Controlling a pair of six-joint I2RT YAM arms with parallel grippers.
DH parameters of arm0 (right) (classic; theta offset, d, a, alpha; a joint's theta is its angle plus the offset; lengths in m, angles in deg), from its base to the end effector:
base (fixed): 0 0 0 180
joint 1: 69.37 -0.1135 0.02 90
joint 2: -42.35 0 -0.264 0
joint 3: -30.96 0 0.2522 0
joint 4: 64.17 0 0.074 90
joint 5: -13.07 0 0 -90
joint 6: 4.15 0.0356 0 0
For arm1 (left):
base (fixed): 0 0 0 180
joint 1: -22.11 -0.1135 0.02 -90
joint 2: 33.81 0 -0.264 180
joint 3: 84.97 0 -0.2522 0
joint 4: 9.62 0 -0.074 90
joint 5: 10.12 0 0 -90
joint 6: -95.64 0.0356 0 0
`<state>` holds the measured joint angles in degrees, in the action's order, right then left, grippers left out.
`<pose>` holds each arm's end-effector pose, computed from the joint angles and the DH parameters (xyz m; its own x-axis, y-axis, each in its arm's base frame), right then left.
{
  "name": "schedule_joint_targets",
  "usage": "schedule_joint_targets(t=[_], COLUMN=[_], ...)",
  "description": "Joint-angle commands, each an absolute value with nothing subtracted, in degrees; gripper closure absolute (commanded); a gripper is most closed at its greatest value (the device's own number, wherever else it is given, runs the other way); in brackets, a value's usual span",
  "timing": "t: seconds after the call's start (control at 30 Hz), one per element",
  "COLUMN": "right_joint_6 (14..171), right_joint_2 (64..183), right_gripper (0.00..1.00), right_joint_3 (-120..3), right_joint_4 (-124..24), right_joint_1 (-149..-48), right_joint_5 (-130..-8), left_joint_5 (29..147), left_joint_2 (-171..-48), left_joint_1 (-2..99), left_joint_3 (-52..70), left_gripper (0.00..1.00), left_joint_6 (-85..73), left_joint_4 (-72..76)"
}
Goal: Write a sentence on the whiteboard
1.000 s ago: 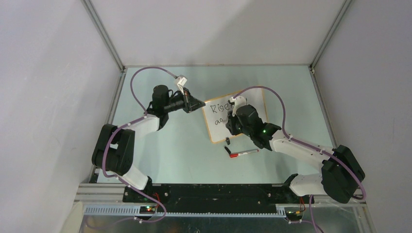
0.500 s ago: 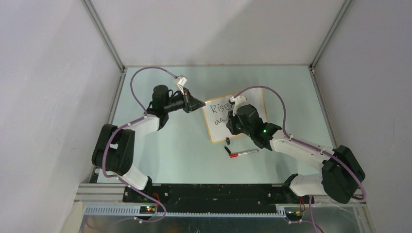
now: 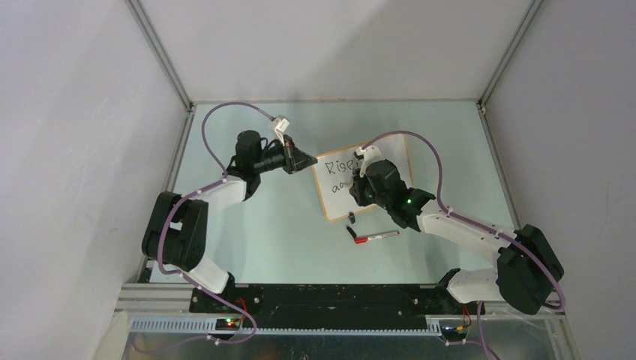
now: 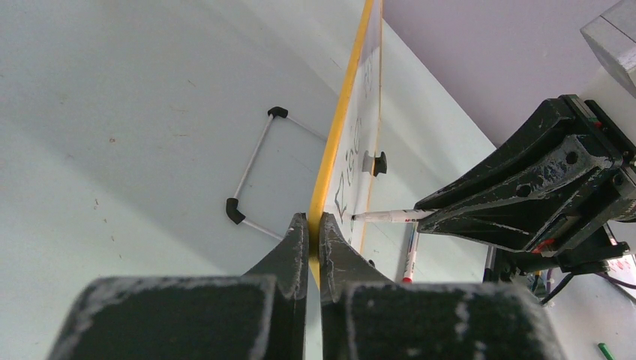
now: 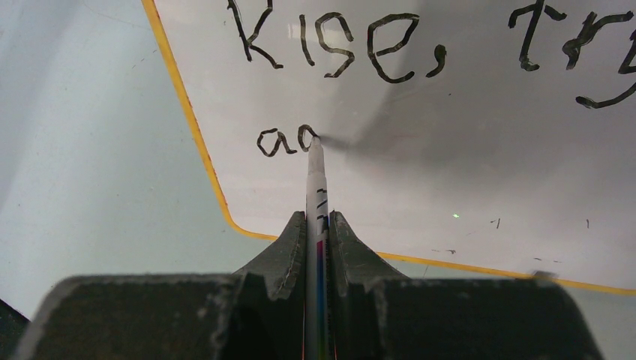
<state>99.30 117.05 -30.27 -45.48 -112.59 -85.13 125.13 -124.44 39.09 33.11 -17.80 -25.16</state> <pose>0.2134 0.1936 0.2513 -0.5144 -0.1675 -0.8410 -0.4834 0.8667 0.1231 0.3183 -0.1236 0.2338 -0.5448 -0.1265 -0.8290 0.7087 0.4589 -0.5358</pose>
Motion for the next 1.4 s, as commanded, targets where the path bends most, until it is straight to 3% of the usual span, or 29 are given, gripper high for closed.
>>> schedule_joint_targets(t=[0.0, 1.37], right_joint_6=[99.12, 99.32], right_joint_2=[116.70, 116.12], right_gripper=[1.00, 1.00], right_joint_3=[-32.46, -30.38], right_joint_4=[-46.53, -42.08], right_joint_1=[-112.12, -114.66], right_joint_5=[-87.19, -87.47], left_joint_5=[124.95, 124.65], left_joint_2=[-123.16, -123.09], left_joint_1=[40.25, 40.29], left_joint_3=[31.70, 31.46], left_gripper=[0.98, 0.98], left_joint_6=[-15.42, -15.13], left_joint_4=[-23.58, -22.78])
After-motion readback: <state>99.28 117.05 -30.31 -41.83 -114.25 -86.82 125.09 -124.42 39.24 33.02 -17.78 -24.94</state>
